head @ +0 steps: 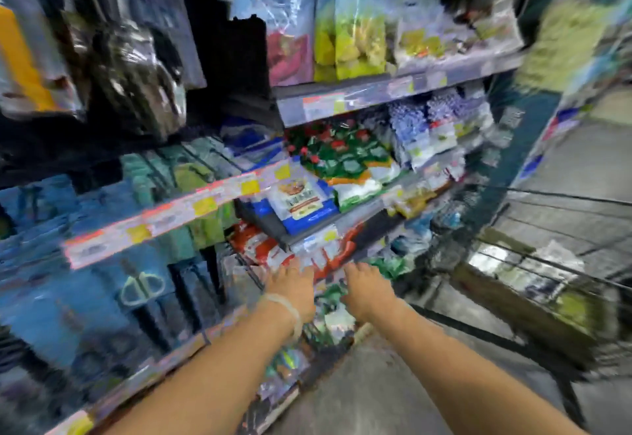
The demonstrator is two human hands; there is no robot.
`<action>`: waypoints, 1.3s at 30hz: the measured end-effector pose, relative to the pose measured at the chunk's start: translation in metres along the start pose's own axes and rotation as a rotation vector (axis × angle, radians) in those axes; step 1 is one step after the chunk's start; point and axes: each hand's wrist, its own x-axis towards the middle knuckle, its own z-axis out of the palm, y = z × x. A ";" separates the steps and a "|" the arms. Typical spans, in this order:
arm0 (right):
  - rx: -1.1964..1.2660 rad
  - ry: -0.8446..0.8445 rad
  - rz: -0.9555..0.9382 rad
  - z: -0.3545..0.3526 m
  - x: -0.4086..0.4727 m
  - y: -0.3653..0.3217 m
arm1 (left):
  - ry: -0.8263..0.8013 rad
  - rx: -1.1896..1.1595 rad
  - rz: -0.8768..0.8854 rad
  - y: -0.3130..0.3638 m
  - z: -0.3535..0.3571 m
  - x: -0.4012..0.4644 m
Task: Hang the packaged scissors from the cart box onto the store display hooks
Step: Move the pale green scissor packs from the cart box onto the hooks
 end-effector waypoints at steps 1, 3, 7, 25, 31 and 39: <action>0.005 -0.017 0.043 -0.003 -0.003 0.026 | 0.000 0.011 0.036 0.023 0.001 0.011; 0.025 -0.062 0.130 -0.011 -0.011 0.075 | 0.002 0.046 0.115 0.069 0.002 0.028; 0.089 -0.074 0.289 -0.023 -0.021 0.168 | -0.028 0.097 0.261 0.158 -0.001 0.056; 0.270 -0.052 0.648 -0.026 0.087 0.399 | -0.136 0.199 0.586 0.378 -0.012 0.268; 0.402 -0.026 0.767 -0.046 0.160 0.476 | -0.196 0.166 0.605 0.427 -0.027 0.371; 0.574 -0.148 0.871 -0.012 0.208 0.531 | -0.316 0.229 0.617 0.460 -0.001 0.448</action>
